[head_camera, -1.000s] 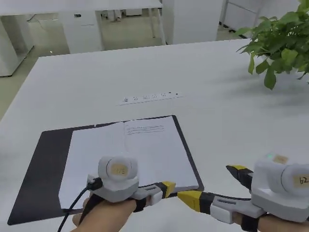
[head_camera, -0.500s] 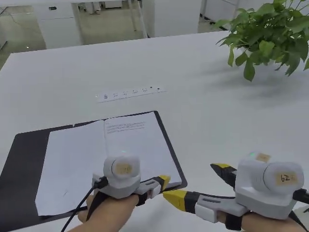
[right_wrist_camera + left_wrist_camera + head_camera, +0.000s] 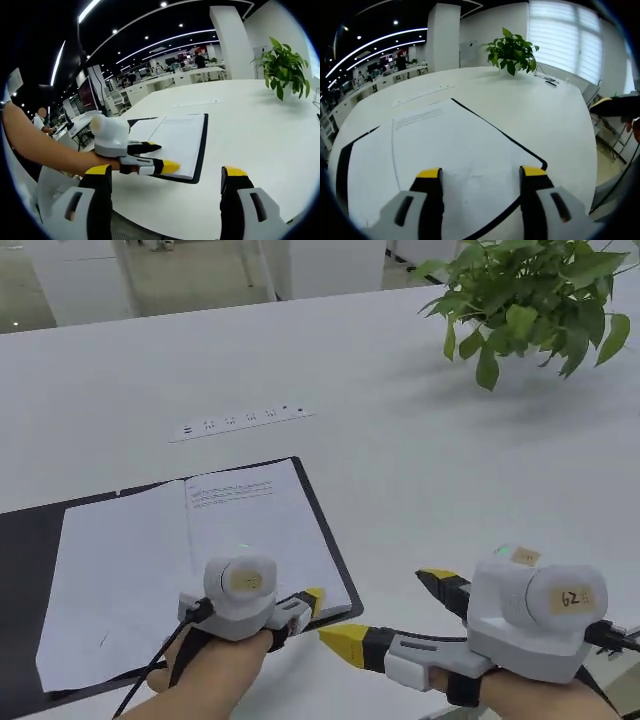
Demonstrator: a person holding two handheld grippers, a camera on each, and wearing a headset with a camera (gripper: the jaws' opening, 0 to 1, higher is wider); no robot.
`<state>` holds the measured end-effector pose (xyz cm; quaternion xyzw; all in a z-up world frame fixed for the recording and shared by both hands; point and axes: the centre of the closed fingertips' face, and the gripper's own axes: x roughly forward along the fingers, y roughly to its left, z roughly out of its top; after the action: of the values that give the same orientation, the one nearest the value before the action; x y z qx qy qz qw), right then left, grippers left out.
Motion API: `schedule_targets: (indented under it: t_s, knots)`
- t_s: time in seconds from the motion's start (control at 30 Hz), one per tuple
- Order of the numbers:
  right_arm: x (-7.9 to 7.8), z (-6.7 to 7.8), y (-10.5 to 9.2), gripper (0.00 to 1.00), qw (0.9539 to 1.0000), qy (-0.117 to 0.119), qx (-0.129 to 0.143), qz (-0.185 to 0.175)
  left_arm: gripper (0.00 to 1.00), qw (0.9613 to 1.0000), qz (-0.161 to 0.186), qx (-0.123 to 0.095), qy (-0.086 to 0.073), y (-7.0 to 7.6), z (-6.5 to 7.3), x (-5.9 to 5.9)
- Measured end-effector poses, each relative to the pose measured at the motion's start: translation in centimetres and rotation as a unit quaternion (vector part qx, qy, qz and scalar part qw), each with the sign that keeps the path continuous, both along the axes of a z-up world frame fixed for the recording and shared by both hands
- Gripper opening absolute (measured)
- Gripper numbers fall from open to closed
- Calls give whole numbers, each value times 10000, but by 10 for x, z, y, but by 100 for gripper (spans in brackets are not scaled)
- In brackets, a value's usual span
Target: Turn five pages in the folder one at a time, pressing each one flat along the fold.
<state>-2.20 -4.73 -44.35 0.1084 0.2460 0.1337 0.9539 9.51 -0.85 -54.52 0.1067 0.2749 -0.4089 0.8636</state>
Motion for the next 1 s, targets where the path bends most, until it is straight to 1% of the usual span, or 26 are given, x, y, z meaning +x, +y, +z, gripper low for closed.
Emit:
schedule_targets:
  t_s: [0.07, 0.13, 0.27, 0.47, 0.5, 0.53, 0.6, 0.63, 0.77, 0.8, 0.9, 1.0]
  knots:
    - [0, 0, -1, 90, 10000, 4, -14, 3, 61, 10000, -10, -33, -37, 0, -1, -1]
    - [1, 0, -2, 89, 10000, 3, 2, -20, 61, 9999, -74, 41, -145, -1, -2, -1]
    - [1, -1, -3, 89, 10000, 20, -13, -25, 59, 9997, -74, 15, -242, 1, -3, 1]
    - [2, -3, 0, 89, 10000, 54, 19, -4, 55, 9994, -150, -61, -300, 0, -3, 0]
    - [2, -3, 1, 89, 10000, 57, 10, 7, 53, 9992, -197, -110, -336, 1, -3, -1]
    - [2, -3, 1, 89, 10000, 66, -1, 11, 49, 9989, -243, -134, -383, 1, -3, -1]
    - [1, -3, 1, 89, 10000, 63, 9, 7, 44, 9987, -200, -236, -399, 5, -3, 0]
    - [1, -3, 0, 89, 10000, 53, 22, -7, 42, 9986, -211, -238, -430, 6, -3, 0]
    - [0, -4, 0, 88, 10000, 75, 16, -30, 38, 9981, -271, -294, -469, 8, -3, 1]
    - [0, -5, 0, 88, 9999, 96, 10, -27, 35, 9980, -280, -294, -484, 9, -3, 2]
    - [0, -4, 2, 88, 10000, 93, 11, -17, 28, 9979, -282, -336, -469, 12, -4, 3]
    - [1, -4, 5, 88, 9999, 115, -9, 19, 25, 9981, -269, -353, -429, 12, -3, 4]
